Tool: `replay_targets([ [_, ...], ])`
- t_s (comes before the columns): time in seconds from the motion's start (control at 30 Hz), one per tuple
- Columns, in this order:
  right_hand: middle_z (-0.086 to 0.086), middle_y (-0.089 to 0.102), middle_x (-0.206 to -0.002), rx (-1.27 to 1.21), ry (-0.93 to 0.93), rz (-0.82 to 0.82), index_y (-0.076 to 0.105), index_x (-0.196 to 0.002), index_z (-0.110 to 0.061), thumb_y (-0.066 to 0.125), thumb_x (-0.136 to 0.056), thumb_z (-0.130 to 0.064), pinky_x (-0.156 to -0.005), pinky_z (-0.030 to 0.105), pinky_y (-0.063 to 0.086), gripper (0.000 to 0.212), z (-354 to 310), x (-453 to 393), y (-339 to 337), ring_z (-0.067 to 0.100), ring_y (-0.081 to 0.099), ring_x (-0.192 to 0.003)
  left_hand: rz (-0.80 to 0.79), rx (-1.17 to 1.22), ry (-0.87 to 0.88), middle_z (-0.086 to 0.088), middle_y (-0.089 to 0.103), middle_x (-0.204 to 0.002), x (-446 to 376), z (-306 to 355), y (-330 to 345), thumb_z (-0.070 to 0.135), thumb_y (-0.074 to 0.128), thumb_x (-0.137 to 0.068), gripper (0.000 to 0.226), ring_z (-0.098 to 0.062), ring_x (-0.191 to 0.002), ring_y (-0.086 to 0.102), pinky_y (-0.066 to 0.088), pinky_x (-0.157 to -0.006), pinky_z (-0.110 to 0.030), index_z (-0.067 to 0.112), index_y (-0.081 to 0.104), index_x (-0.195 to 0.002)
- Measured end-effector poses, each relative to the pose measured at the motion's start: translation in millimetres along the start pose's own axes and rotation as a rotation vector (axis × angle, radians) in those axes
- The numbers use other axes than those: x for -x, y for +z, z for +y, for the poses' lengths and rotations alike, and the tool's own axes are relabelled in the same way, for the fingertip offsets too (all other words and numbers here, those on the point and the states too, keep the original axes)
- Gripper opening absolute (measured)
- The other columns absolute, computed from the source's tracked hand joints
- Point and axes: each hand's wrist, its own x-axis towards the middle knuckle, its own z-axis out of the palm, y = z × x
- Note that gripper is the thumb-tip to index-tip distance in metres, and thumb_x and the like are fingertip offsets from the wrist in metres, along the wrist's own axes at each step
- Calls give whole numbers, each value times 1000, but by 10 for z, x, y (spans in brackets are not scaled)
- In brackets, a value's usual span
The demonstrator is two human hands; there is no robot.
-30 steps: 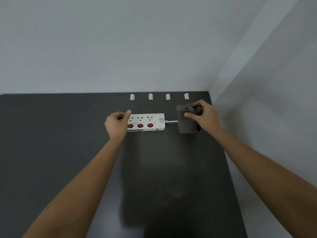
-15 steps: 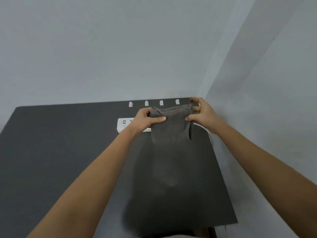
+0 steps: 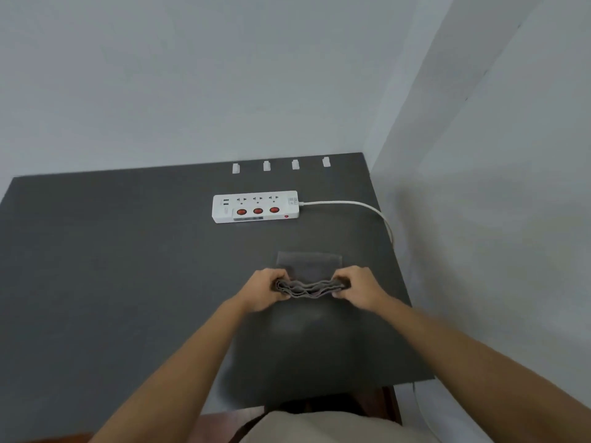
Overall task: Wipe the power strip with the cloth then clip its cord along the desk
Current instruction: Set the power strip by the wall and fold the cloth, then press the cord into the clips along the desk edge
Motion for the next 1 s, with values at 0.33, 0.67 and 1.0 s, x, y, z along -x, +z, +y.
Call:
replay_targets([
  [0.33,0,37,-151,247,-191,-36,45,-135,-19,48,-92,-30,-112,48,28,45,-45,304,393,22,27,-139,22,-338,95,2,9,-163,588,-296,497,61,48,-88,72,-21,-151,2,9,-118,-56,27,30,-148],
  [0.67,-6,-13,-156,500,-139,-141,-6,-149,-22,50,-84,-60,-119,53,4,94,899,851,456,15,-17,-141,-210,-635,153,1,-18,-162,230,300,958,61,46,-89,89,-23,-148,-19,-14,-112,-62,27,-6,-153],
  [1.0,-3,47,-143,215,-143,152,51,-132,-18,25,-85,-71,-112,38,19,75,1323,989,-45,19,36,-136,-27,-345,133,-6,10,-162,24,925,1287,53,62,-83,80,-22,-150,6,-12,-112,-62,24,27,-149],
])
